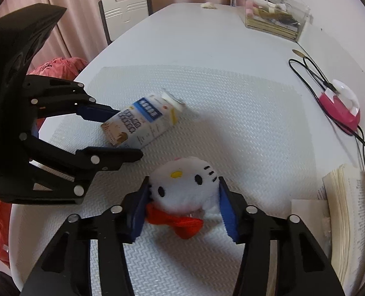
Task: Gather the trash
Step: 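Grasp the medicine box with the left tool while the right tool grasps the Hello Kitty plush, then carry the medicine box and Hello Kitty plush over the orange bin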
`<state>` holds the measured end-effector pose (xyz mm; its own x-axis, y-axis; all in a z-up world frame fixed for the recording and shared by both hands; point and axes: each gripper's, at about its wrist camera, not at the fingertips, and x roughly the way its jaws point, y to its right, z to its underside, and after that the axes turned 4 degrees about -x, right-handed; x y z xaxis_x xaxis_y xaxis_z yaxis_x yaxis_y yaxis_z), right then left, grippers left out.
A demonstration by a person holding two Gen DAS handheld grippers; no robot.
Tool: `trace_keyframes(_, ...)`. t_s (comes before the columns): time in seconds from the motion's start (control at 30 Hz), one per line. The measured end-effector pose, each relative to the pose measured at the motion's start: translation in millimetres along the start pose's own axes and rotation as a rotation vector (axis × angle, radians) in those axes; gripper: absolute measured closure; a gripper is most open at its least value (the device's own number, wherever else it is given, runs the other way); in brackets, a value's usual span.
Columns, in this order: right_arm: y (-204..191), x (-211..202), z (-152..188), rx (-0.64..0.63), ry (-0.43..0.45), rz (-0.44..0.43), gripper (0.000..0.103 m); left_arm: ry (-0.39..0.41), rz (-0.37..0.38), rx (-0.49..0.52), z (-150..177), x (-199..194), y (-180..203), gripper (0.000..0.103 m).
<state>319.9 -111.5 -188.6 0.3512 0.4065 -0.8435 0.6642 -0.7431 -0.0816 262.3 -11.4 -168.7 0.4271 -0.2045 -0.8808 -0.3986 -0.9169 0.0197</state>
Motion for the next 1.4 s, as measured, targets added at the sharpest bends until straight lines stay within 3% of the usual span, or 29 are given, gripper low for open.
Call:
trace_keyframes(0.5,-14,-61,13,0.024,0.028,-0.118,0.055,-0.013,0.031,-0.014,34,-60,4,0.06)
trace_keyframes(0.83,-53,-114,35,-0.022,0.036,-0.201,0.055,-0.013,0.024,-0.072,82,-119,27,0.06)
trace_keyframes(1.13,-101,-154,49,-0.09,0.048,-0.3,0.055,0.007,-0.045,-0.137,129,-178,46,0.06)
trace_keyframes(1.4,-148,-164,46,-0.182,0.053,-0.358,0.055,0.027,-0.12,-0.234,169,-215,47,0.06)
